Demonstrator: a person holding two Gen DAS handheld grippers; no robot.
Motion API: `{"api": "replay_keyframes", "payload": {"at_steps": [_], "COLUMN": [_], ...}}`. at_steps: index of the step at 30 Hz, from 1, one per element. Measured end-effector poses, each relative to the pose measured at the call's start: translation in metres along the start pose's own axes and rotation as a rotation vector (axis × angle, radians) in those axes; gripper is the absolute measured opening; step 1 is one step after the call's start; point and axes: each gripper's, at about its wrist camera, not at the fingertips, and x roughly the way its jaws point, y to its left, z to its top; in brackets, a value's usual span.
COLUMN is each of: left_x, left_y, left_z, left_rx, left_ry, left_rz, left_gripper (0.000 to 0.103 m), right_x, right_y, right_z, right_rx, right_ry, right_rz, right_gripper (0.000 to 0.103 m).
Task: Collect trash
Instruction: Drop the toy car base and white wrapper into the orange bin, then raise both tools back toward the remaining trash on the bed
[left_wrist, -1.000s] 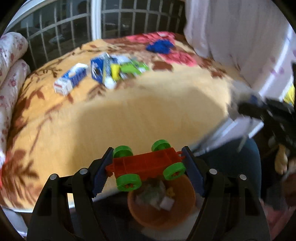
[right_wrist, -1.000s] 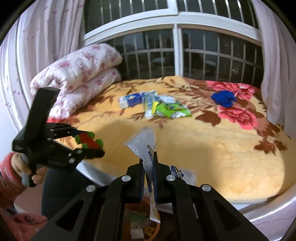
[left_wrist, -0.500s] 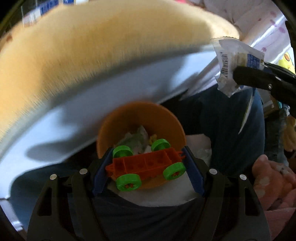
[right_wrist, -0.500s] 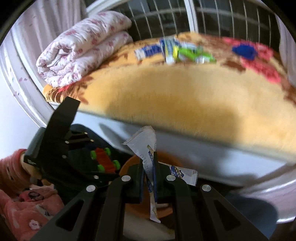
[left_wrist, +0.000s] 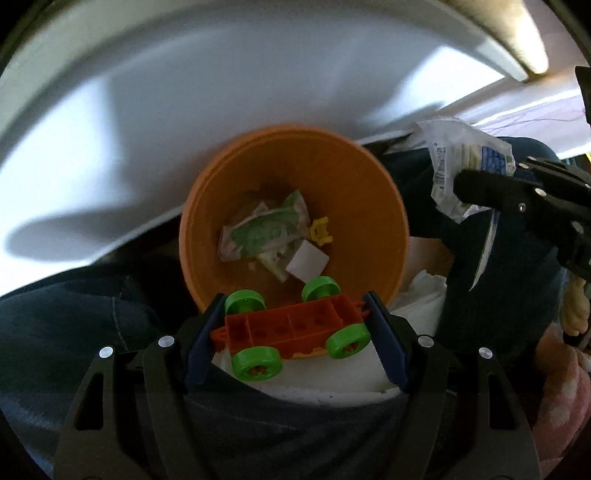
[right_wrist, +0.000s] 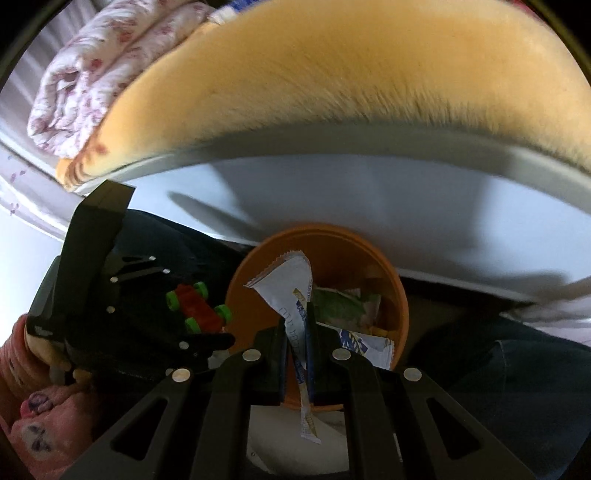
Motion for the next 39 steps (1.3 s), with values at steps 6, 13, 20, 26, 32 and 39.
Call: {"api": "replay_keyframes", "payload": {"at_steps": [6,13,20,26,32,39], "left_x": [0.013,0.013,0.002,-0.056,-0.161,-0.222], "left_y": [0.005,0.007,-0.006,-0.021,-0.028,0.026], "left_z": [-0.001,-0.001,-0.001,-0.002,0.002,0.083], "left_rx": [-0.027,-0.046,0.020,0.102,0.196,0.106], "left_ry": [0.035,0.052,-0.001,-0.172,-0.534,-0.697], "left_rz": [0.020,0.028,0.061,0.055,0.140,0.300], "left_gripper": [0.073,0.075,0.075,0.075,0.089,0.093], "right_x": [0.017,-0.001,-0.016,-0.052,-0.100,-0.118], "right_y": [-0.001,-0.003,-0.009,0.000,0.015,0.028], "right_z": [0.002,0.000,-0.003,0.007,0.019,0.030], "right_rx": [0.022,0.033,0.041,-0.010,-0.074,-0.104], "right_ry": [0.037,-0.005,-0.038,-0.143,-0.318,-0.407], "right_rz": [-0.020,-0.059,-0.072,-0.097,-0.117,-0.113], "right_gripper": [0.022,0.061,0.062,0.062,0.068,0.074]}}
